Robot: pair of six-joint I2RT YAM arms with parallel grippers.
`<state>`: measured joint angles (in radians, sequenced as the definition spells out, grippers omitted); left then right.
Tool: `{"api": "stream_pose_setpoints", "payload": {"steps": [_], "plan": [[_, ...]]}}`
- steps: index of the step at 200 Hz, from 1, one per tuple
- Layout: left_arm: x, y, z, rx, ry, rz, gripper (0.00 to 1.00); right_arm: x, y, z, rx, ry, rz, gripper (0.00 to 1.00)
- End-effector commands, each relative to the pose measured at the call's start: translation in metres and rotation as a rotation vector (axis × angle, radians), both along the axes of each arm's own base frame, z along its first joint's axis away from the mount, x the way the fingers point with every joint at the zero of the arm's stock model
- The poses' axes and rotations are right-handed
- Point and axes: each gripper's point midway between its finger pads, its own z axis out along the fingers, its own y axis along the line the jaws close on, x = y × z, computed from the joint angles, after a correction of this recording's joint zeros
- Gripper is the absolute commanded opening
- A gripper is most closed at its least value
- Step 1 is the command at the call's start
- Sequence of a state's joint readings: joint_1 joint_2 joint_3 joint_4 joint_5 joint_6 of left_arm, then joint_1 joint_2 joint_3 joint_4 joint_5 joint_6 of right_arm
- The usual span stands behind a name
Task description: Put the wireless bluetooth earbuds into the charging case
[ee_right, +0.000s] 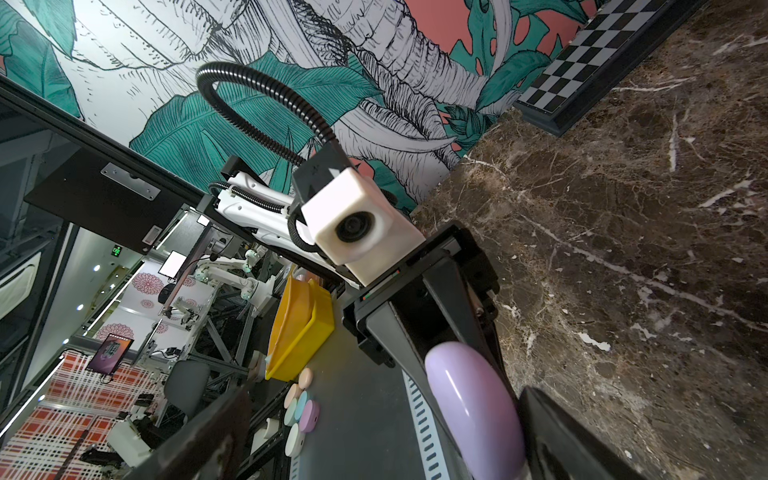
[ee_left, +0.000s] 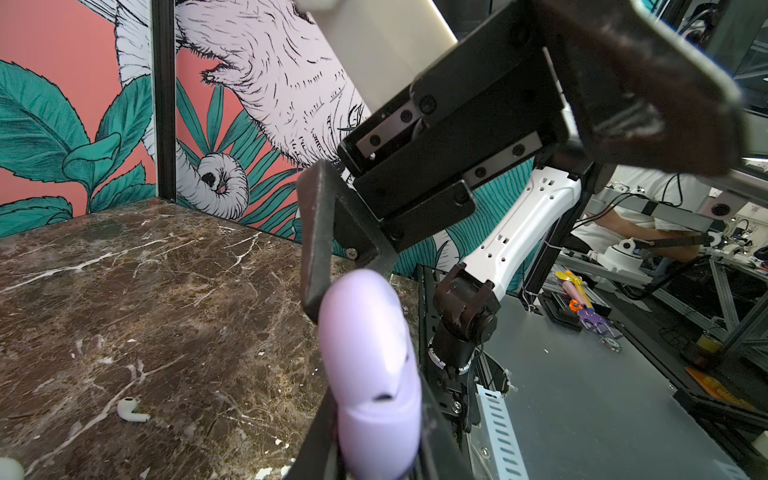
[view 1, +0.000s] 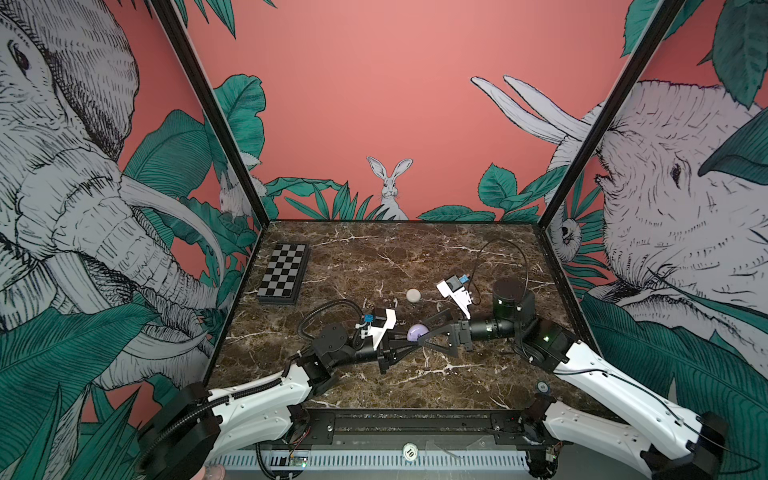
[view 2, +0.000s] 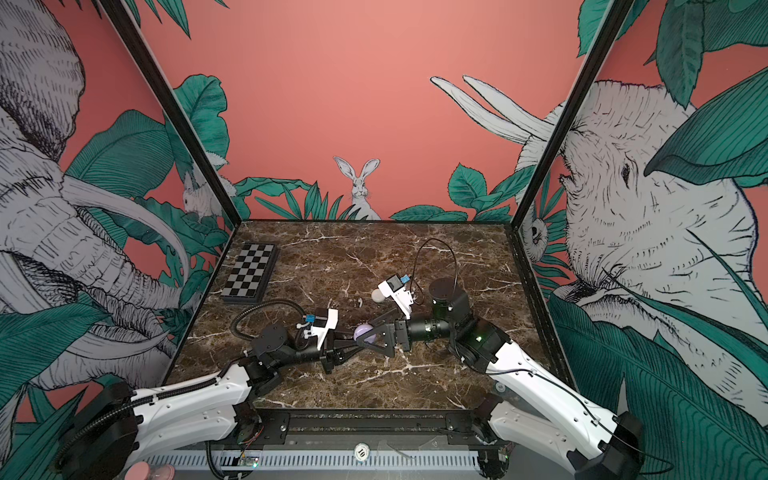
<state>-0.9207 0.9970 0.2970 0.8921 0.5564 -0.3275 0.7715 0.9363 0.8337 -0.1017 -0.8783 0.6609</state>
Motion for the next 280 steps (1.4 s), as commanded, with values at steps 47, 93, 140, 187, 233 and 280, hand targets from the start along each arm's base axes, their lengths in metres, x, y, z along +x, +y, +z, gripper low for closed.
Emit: {"api": "stream_pose_setpoints", "payload": {"steps": [47,93,140,187,233,280], "plan": [[0.006,-0.002,0.008,-0.019,0.005,0.023,0.00,-0.020,-0.005,0.038,0.092,-0.086,0.065,0.98],[0.007,-0.001,0.006,-0.013,0.017,0.032,0.00,-0.031,-0.003,0.047,0.131,-0.114,0.112,0.98],[0.020,0.004,0.001,0.001,0.021,0.118,0.00,0.027,-0.041,0.040,-0.101,-0.271,-0.325,0.98],[0.036,0.007,-0.001,0.086,0.087,0.212,0.00,0.087,-0.110,0.021,-0.326,-0.321,-0.809,0.98],[0.076,0.037,-0.013,0.170,0.206,0.429,0.00,0.100,-0.103,-0.022,-0.385,-0.235,-0.806,0.98],[0.126,0.067,-0.046,0.341,0.384,0.576,0.00,0.114,-0.103,-0.055,-0.459,-0.219,-0.820,0.98]]}}
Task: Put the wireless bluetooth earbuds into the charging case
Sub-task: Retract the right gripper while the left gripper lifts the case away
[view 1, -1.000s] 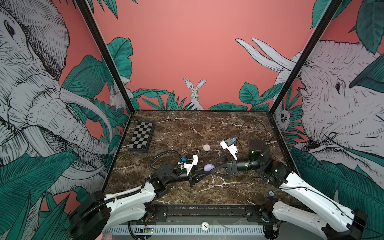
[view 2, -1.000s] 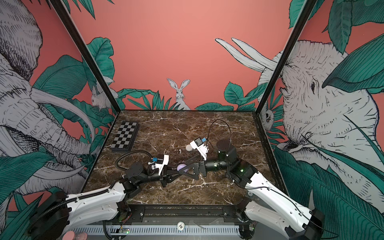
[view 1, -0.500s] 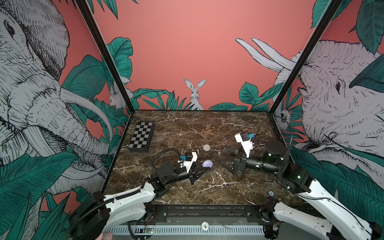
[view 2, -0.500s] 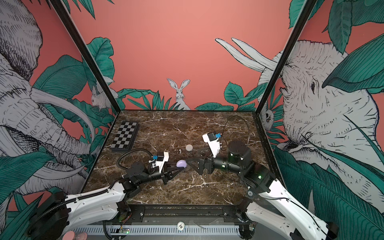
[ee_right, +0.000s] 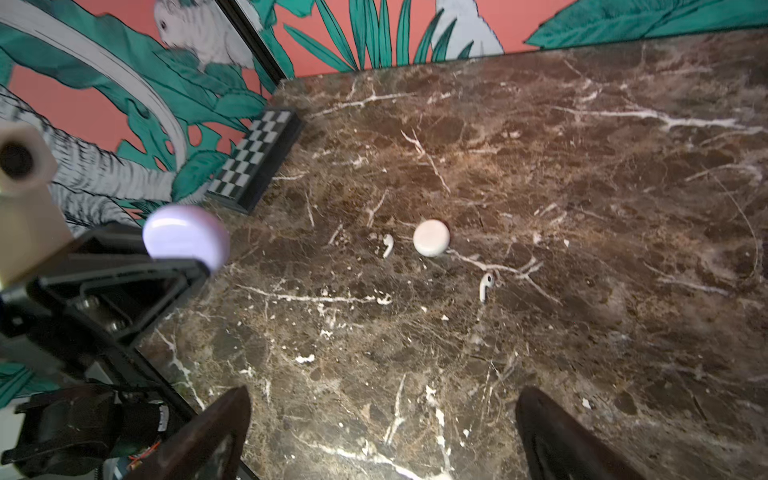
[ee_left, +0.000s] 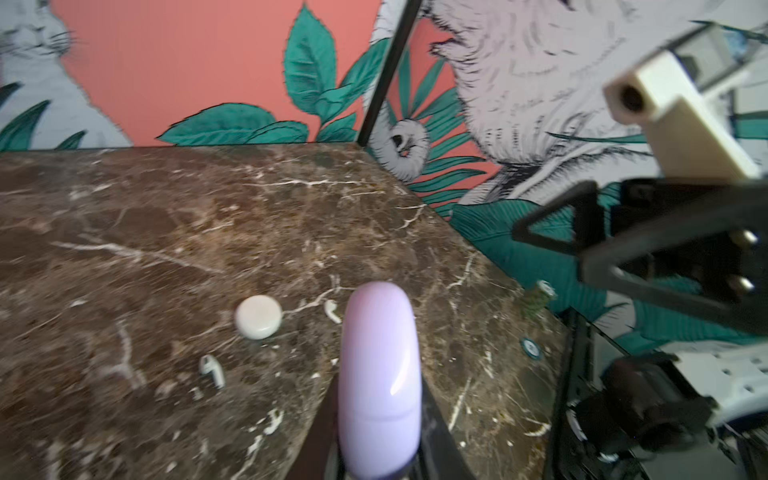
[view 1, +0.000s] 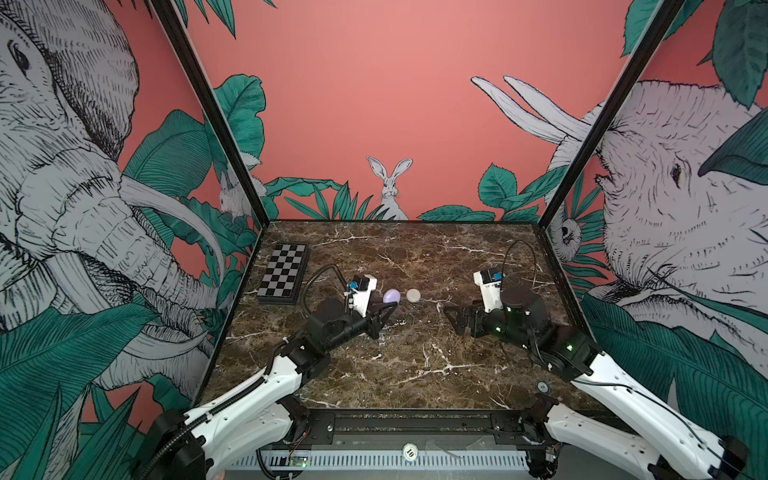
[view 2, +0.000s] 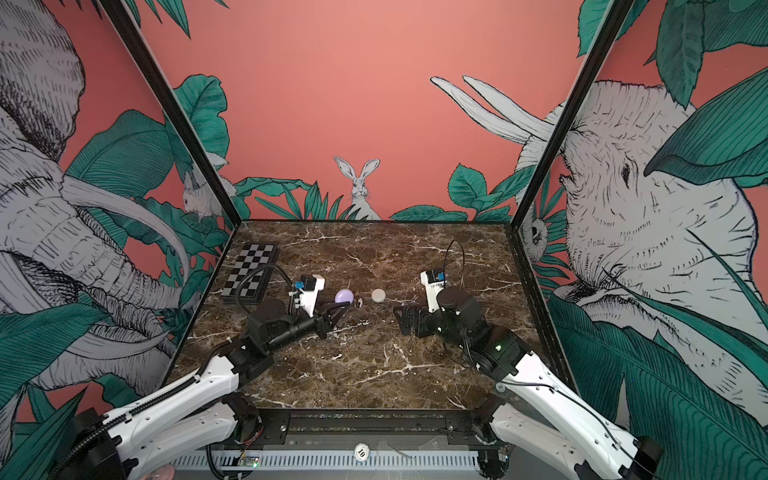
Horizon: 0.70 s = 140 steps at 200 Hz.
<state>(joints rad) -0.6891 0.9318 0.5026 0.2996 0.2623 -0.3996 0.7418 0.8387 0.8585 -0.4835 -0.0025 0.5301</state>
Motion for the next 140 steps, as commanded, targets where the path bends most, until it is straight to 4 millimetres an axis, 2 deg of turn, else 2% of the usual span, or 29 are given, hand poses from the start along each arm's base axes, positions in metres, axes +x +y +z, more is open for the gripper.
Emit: {"api": "stream_pose_setpoints", "payload": {"steps": [1,32,71,110,140], "plan": [[0.011,0.010,-0.025,0.100,0.125,0.049,0.00,0.013,-0.002,0.005,0.009,-0.040,-0.039,0.98],[0.032,0.014,-0.048,0.168,0.212,0.092,0.00,0.016,-0.001,-0.010,-0.021,-0.020,-0.037,0.98],[0.061,0.034,-0.071,0.151,0.309,0.188,0.00,0.017,-0.001,-0.022,-0.040,-0.002,-0.030,0.98],[0.075,0.039,-0.093,0.173,0.380,0.188,0.00,0.015,0.004,-0.027,-0.024,0.016,-0.008,0.98],[0.081,0.036,-0.108,0.208,0.434,0.158,0.00,0.013,0.008,-0.035,-0.001,0.035,0.000,0.98]]}}
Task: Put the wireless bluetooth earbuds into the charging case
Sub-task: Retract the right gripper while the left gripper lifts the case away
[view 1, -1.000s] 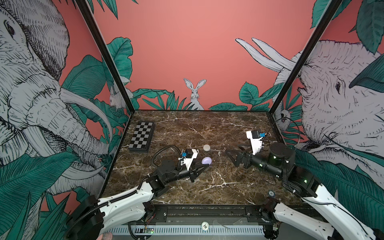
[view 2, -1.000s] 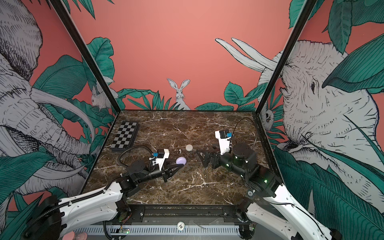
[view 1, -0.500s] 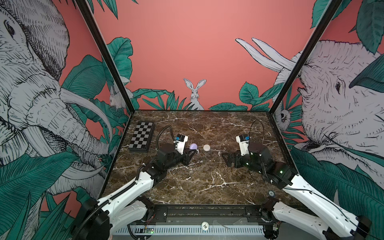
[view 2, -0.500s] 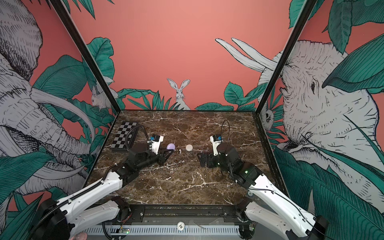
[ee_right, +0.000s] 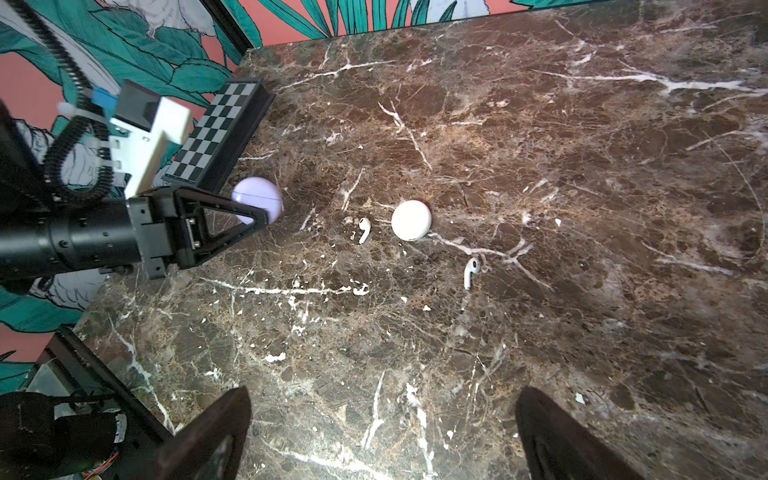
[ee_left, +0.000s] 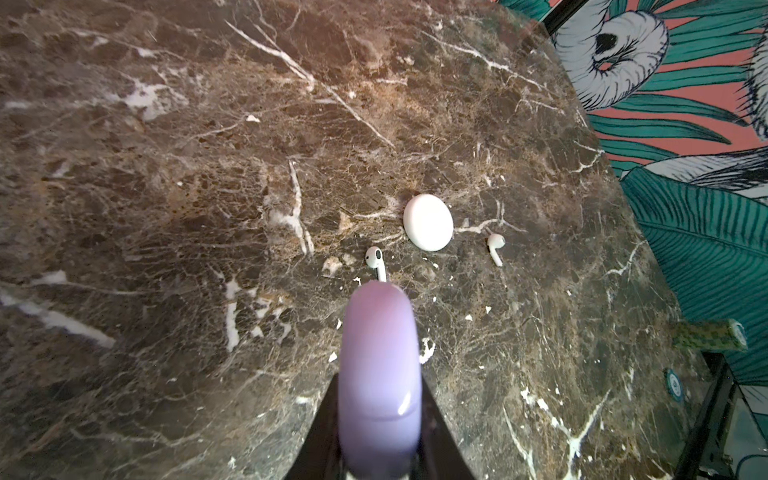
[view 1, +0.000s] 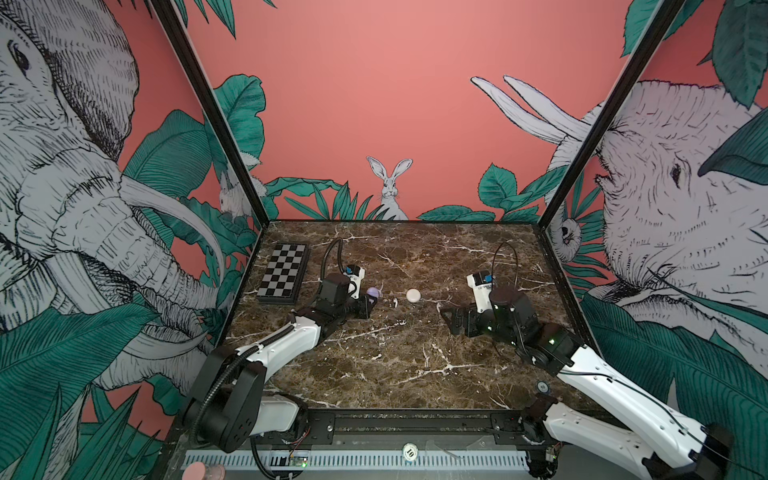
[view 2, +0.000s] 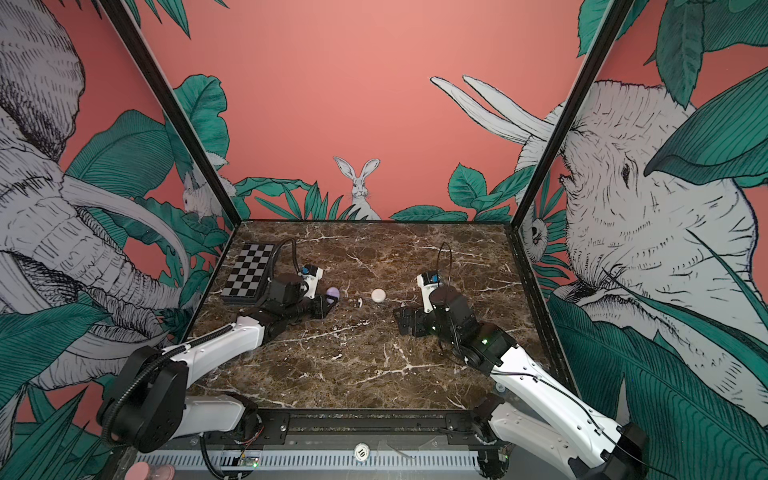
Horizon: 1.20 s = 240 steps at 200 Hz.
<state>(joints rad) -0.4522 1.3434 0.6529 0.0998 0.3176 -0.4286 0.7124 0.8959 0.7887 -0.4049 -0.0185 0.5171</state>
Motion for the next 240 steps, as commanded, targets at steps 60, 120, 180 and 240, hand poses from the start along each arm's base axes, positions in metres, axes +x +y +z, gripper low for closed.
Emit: {"api": "stream_pose_setpoints", "payload": {"steps": [60,120,180,240], "plan": [[0.022,-0.002,-0.032,0.050,0.124,0.013,0.00,0.000,0.013,-0.010,0.060,0.030,0.027,0.98],[0.037,0.001,-0.055,0.139,0.172,0.014,0.00,-0.001,0.016,-0.019,0.080,0.050,0.032,0.98],[0.041,0.003,-0.068,0.150,0.216,0.026,0.00,-0.002,0.022,-0.022,0.100,0.067,0.045,0.98],[0.038,0.004,-0.074,0.153,0.244,0.022,0.00,-0.002,0.025,-0.026,0.114,0.077,0.052,0.98]]}}
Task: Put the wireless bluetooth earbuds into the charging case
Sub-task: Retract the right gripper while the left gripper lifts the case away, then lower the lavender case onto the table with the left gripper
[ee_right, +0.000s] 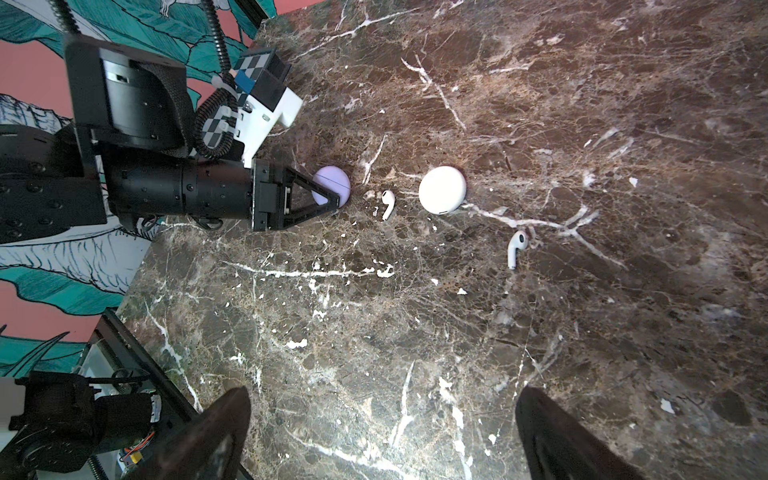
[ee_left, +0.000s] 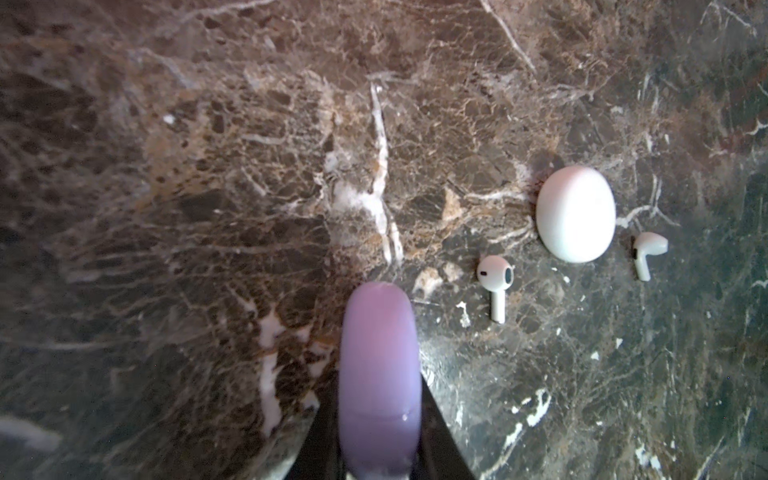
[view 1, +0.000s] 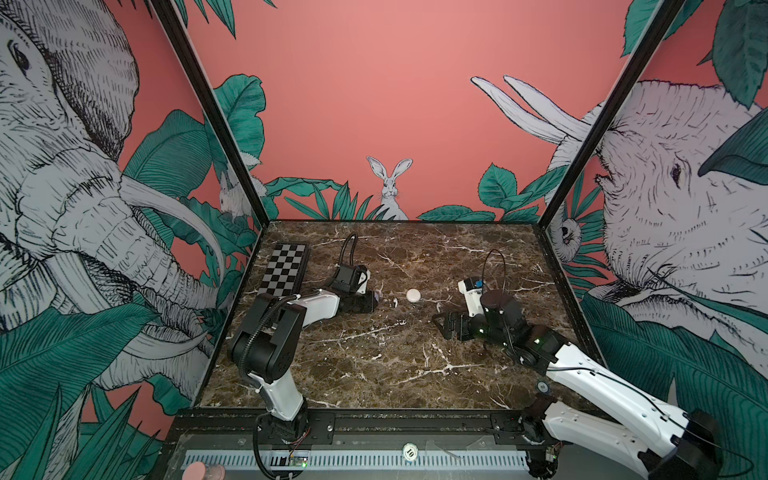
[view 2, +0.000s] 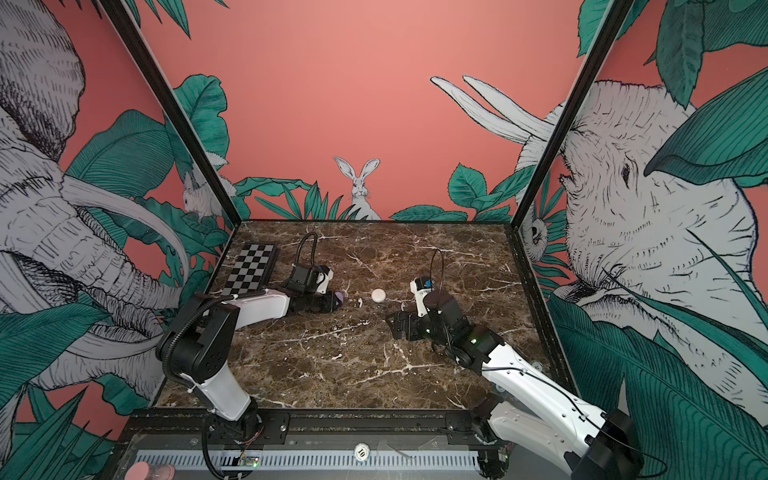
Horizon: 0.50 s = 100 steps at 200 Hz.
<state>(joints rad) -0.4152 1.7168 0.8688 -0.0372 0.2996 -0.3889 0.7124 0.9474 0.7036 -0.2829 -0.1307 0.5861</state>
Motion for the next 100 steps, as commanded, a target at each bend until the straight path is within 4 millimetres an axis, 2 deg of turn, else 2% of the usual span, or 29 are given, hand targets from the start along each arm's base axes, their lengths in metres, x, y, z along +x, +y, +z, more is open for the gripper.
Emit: {"api": "stream_pose_setpoints", "payload": {"steps": [1,62,100], "plan": [[0.0038,0.0005,0.0038,0.000,0.007,0.002,0.00,0.0029,0.0036,0.0029,0.035,-0.015,-0.001,0.98],[0.0027,0.0001,-0.0005,0.005,0.033,0.002,0.00,0.0004,0.0049,0.0010,0.047,-0.004,0.008,0.98],[0.0010,0.0020,-0.0020,0.014,0.042,0.006,0.06,0.0000,0.0067,0.0008,0.057,0.000,0.011,0.98]]}}
